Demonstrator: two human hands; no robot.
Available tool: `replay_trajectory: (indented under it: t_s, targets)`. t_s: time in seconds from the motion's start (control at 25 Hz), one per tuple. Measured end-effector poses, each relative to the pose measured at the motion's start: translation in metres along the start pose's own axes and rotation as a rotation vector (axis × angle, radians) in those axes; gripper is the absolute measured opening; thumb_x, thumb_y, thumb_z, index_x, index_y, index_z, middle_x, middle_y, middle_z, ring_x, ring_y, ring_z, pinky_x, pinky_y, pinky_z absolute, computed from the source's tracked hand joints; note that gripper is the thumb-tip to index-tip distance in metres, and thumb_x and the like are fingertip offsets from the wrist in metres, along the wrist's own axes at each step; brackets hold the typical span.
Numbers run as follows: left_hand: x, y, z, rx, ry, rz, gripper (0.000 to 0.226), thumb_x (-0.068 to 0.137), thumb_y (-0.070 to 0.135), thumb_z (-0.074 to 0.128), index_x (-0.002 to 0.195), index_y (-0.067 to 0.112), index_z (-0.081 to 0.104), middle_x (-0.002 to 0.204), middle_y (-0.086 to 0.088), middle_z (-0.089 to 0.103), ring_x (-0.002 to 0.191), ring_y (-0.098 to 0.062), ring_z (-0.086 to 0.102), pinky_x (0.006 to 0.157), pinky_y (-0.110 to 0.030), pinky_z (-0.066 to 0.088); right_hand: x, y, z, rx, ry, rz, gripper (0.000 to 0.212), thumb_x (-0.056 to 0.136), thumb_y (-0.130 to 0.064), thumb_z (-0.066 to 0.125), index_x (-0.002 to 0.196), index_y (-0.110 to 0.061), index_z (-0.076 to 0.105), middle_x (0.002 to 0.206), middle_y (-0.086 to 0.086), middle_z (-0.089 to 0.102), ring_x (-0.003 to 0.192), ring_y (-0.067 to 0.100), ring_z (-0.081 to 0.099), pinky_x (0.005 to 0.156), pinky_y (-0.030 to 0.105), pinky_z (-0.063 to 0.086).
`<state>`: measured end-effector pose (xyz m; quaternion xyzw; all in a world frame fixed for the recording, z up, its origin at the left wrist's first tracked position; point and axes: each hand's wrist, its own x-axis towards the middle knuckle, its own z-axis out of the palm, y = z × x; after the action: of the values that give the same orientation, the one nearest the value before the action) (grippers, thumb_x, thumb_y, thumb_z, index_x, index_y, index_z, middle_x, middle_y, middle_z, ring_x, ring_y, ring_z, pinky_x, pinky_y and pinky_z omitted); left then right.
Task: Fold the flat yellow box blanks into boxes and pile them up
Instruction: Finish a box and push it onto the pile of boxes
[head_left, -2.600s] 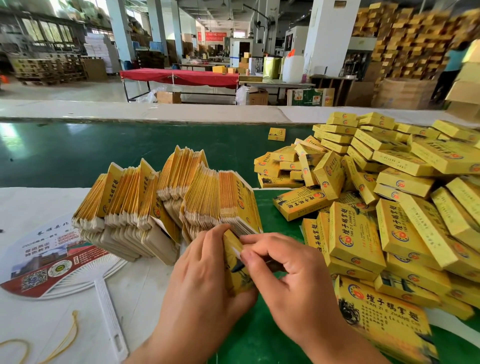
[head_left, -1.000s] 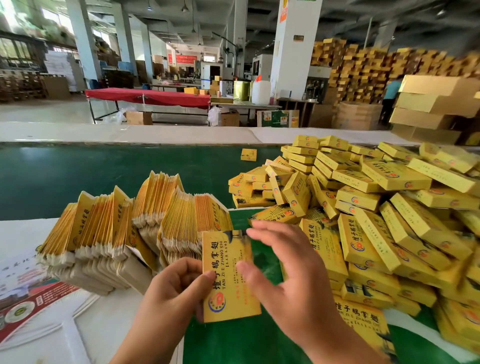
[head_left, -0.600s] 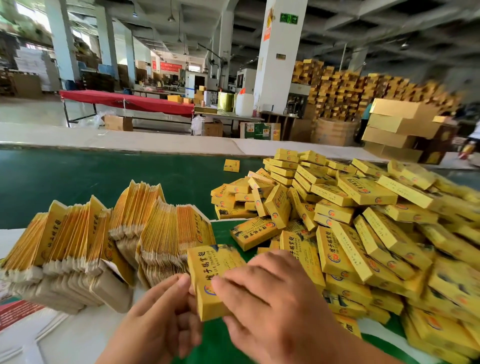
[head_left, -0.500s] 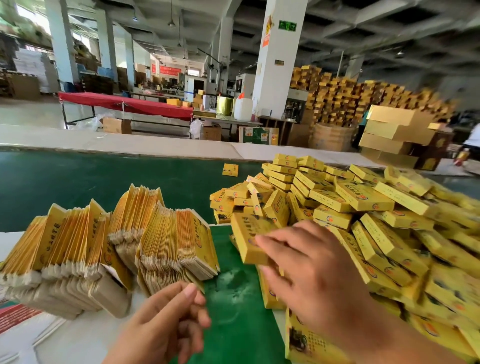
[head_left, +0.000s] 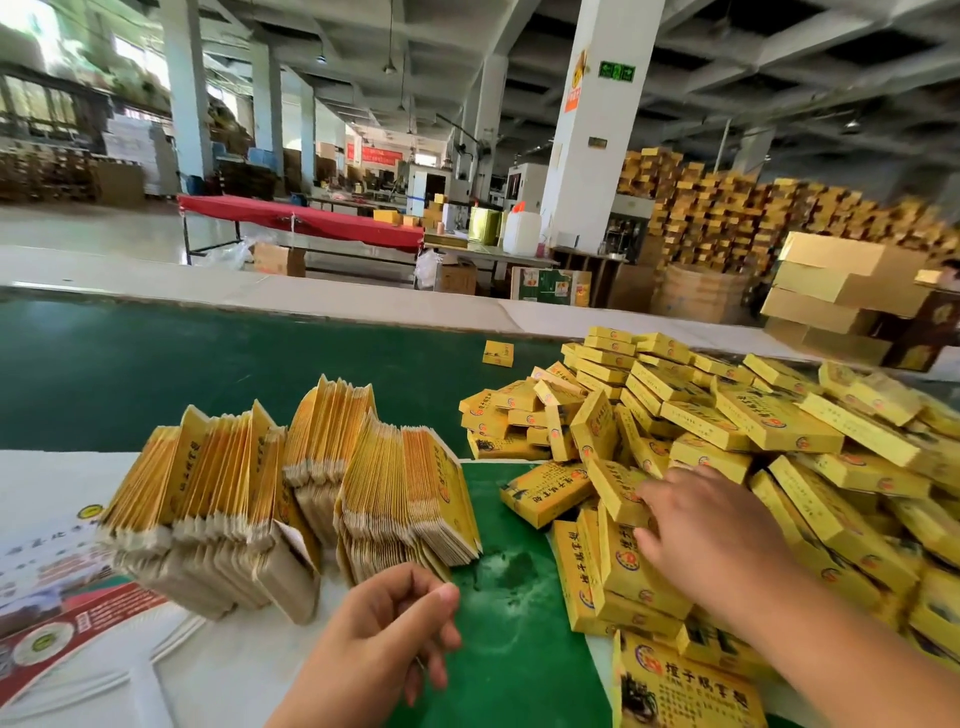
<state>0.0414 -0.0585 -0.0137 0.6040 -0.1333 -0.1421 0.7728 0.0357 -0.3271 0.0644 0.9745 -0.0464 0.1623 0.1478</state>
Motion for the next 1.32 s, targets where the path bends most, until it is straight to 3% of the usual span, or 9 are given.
replay_trajectory:
  t_s: [0.12, 0.24, 0.4, 0.48, 0.56, 0.76, 0.92, 1.2, 1.32]
  targets:
    - [0.001, -0.001, -0.001, 0.013, 0.046, 0.043, 0.035, 0.071, 0.027, 0.067, 0.081, -0.005, 0.055, 0.062, -0.017, 0.063, 0.04, -0.019, 0.053, 0.034, -0.018, 0.033, -0.002, -0.019, -0.012, 0.016, 0.012, -0.103, 0.043, 0.09, -0.053, 0.048, 0.121, -0.027, 0.059, 0.119, -0.007, 0.062, 0.111, 0.015, 0.052, 0.094, 0.031, 0.049]
    - [0.002, -0.004, -0.006, 0.016, 0.129, 0.108, 0.027, 0.081, 0.022, 0.065, 0.076, -0.003, 0.056, 0.057, -0.016, 0.061, 0.037, -0.018, 0.049, 0.035, -0.018, 0.032, 0.0, -0.059, -0.012, 0.312, -0.025, -0.267, 0.048, 0.091, -0.049, 0.049, 0.131, -0.023, 0.053, 0.125, -0.006, 0.06, 0.117, 0.015, 0.052, 0.101, 0.031, 0.045]
    - [0.0, -0.004, -0.008, 0.026, 0.179, 0.122, 0.022, 0.091, 0.008, 0.062, 0.069, 0.004, 0.06, 0.055, -0.014, 0.058, 0.038, -0.017, 0.048, 0.035, -0.019, 0.034, 0.033, -0.119, 0.015, 0.457, -0.299, -0.263, 0.084, 0.086, -0.035, 0.06, 0.154, -0.017, 0.015, 0.153, 0.007, 0.038, 0.138, 0.027, 0.038, 0.111, 0.04, 0.036]
    - [-0.002, -0.002, -0.008, 0.02, 0.184, 0.12, 0.021, 0.091, 0.008, 0.062, 0.07, 0.004, 0.06, 0.055, -0.013, 0.057, 0.04, -0.017, 0.047, 0.036, -0.018, 0.035, 0.048, -0.134, 0.027, 0.543, -0.406, -0.211, 0.096, 0.08, -0.034, 0.062, 0.155, -0.022, 0.005, 0.157, 0.007, 0.032, 0.138, 0.028, 0.039, 0.105, 0.037, 0.039]
    - [-0.003, 0.0, -0.008, 0.02, 0.204, 0.133, 0.022, 0.092, 0.008, 0.061, 0.071, 0.002, 0.058, 0.055, -0.012, 0.056, 0.041, -0.016, 0.045, 0.037, -0.018, 0.035, 0.05, -0.14, 0.037, 0.63, -0.436, -0.186, 0.092, 0.077, -0.034, 0.061, 0.153, -0.028, 0.01, 0.151, 0.007, 0.041, 0.128, 0.026, 0.048, 0.091, 0.029, 0.043]
    - [-0.005, 0.0, -0.008, 0.012, 0.224, 0.146, 0.022, 0.092, 0.013, 0.061, 0.071, 0.008, 0.059, 0.058, -0.009, 0.055, 0.044, -0.014, 0.044, 0.042, -0.018, 0.034, 0.025, -0.138, 0.054, 0.669, -0.221, -0.188, 0.062, 0.087, -0.032, 0.052, 0.146, -0.033, 0.033, 0.127, -0.002, 0.064, 0.105, 0.018, 0.063, 0.086, 0.03, 0.052]
    - [-0.005, 0.002, -0.007, 0.019, 0.249, 0.195, 0.026, 0.093, 0.01, 0.061, 0.067, 0.012, 0.059, 0.057, -0.008, 0.055, 0.043, -0.013, 0.044, 0.042, -0.017, 0.035, 0.011, -0.121, 0.051, 0.678, -0.049, -0.212, 0.026, 0.097, -0.034, 0.051, 0.117, -0.027, 0.066, 0.091, -0.004, 0.073, 0.075, 0.016, 0.066, 0.058, 0.024, 0.046]
    - [-0.006, 0.002, -0.008, 0.034, 0.258, 0.21, 0.021, 0.092, 0.011, 0.061, 0.072, 0.008, 0.059, 0.058, -0.008, 0.054, 0.044, -0.013, 0.043, 0.043, -0.016, 0.036, 0.004, -0.113, 0.047, 0.744, 0.054, -0.288, 0.028, 0.096, -0.039, 0.056, 0.093, -0.022, 0.077, 0.068, -0.006, 0.069, 0.053, 0.005, 0.055, 0.045, 0.021, 0.036]
    - [-0.004, 0.002, -0.011, 0.029, 0.294, 0.231, 0.022, 0.092, 0.01, 0.061, 0.07, 0.008, 0.06, 0.056, -0.006, 0.053, 0.045, -0.014, 0.042, 0.044, -0.017, 0.036, 0.009, -0.096, 0.033, 0.734, 0.323, -0.186, 0.022, 0.095, -0.018, 0.061, 0.077, -0.012, 0.073, 0.053, -0.007, 0.055, 0.04, 0.003, 0.039, 0.037, 0.019, 0.024]
